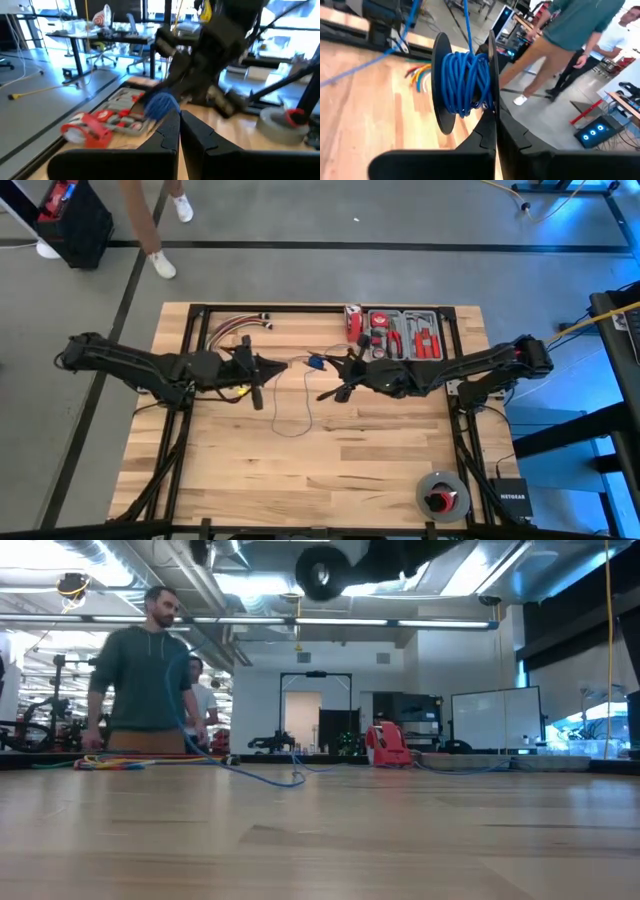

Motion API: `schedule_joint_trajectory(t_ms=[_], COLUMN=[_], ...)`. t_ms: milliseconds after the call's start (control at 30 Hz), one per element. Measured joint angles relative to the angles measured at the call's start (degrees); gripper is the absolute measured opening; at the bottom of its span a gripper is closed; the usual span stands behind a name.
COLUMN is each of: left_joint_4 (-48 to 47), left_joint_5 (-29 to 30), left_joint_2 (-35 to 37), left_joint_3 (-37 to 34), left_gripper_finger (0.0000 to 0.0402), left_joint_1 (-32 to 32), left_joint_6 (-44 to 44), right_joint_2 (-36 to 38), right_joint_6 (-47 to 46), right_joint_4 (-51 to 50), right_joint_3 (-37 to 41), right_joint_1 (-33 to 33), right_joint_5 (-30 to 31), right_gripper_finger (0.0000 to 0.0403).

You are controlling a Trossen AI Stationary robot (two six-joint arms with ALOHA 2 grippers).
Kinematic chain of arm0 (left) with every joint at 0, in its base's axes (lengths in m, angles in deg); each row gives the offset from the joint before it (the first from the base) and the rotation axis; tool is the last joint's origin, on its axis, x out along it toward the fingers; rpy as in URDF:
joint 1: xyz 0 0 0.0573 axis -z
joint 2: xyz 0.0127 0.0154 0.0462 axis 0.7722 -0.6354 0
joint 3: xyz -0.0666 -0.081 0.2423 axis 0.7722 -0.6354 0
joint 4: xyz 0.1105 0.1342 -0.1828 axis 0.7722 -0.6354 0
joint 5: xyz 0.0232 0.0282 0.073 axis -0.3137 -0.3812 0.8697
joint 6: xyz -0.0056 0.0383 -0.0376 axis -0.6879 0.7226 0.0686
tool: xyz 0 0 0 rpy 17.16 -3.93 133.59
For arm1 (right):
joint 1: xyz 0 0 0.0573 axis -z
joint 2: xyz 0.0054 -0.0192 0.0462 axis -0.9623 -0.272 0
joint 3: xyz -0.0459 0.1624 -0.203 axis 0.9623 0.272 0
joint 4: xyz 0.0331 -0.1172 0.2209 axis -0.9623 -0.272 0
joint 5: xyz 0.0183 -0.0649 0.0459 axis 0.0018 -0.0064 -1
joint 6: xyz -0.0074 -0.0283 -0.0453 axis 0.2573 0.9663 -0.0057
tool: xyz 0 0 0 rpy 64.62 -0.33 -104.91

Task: Coil cords
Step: Coil the blue wire on the black spool

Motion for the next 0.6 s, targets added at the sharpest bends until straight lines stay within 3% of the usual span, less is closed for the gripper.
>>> schedule_joint_trajectory(t_ms=[200, 600], left_joint_4=[9.35, 24.04], left_joint_5=[-0.12, -0.03], left_joint_2=[-6.92, -20.24], left_joint_3=[-0.13, -0.13], left_gripper_finger=[0.0002, 0.0002], left_joint_1=[0.00, 1.46], left_joint_6=[1.19, 4.00], right_joint_2=[-4.01, -4.93], right_joint_6=[0.14, -0.37], right_joint_4=[4.06, 11.81], right_joint_3=[0.07, 0.09], right_joint_1=[0.01, 0.45], right_joint_5=[1.21, 2.59], right_gripper_finger=[0.0001, 0.0001])
